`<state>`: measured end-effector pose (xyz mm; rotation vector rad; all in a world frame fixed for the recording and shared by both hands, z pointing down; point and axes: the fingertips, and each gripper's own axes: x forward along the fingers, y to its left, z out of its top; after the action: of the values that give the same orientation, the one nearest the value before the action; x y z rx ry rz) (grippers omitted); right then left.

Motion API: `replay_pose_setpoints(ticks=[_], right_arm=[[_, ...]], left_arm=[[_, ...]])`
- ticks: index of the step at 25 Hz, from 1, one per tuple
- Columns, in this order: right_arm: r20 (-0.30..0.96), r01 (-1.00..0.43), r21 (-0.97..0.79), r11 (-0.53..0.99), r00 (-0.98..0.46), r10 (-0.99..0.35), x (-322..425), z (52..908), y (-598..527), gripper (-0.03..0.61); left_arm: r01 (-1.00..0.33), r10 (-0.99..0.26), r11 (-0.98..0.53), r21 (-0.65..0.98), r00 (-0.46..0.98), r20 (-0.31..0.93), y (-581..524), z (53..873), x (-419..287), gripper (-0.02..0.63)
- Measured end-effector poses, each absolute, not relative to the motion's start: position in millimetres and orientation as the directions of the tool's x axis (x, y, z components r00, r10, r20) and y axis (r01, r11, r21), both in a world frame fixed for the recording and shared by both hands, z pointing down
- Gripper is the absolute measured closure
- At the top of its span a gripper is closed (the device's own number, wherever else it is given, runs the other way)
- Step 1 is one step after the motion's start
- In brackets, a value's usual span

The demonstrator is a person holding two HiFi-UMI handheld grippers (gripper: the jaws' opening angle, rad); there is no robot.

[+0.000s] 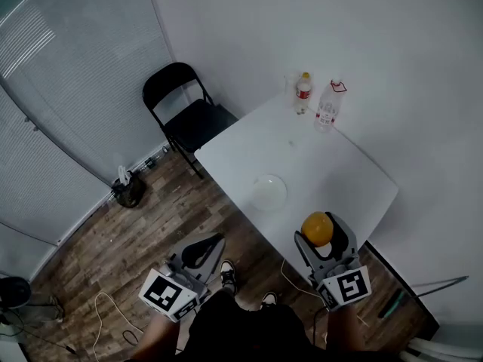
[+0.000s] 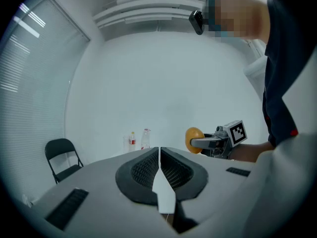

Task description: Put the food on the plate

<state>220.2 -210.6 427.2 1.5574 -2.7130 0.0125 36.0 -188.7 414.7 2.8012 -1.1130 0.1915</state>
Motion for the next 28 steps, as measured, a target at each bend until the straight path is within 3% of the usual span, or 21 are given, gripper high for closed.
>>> replay_pose_setpoints(ticks=[10,14,28], right_arm=[[0.099,-0.929,0.077,0.362,-0.354,-0.93,166,424,-305,0.242],[0.187,-0.947,0.088,0.309,-0.289,-0.939,144,441,-333,0.242],[0.578,-0.944,-0.022,0.329,-0.281,-0.766,129,656,-423,0.242]], left_arm=[[-0.545,-0.534,-0.836,0.062,0.835,0.136,-312,422,-17,0.583],[-0.495,-0.488,-0.867,0.057,0.866,0.106,-340,417,-40,0.583],[-0.506,-0.483,-0.836,0.212,0.862,0.152,-338,461,-54,0.583]])
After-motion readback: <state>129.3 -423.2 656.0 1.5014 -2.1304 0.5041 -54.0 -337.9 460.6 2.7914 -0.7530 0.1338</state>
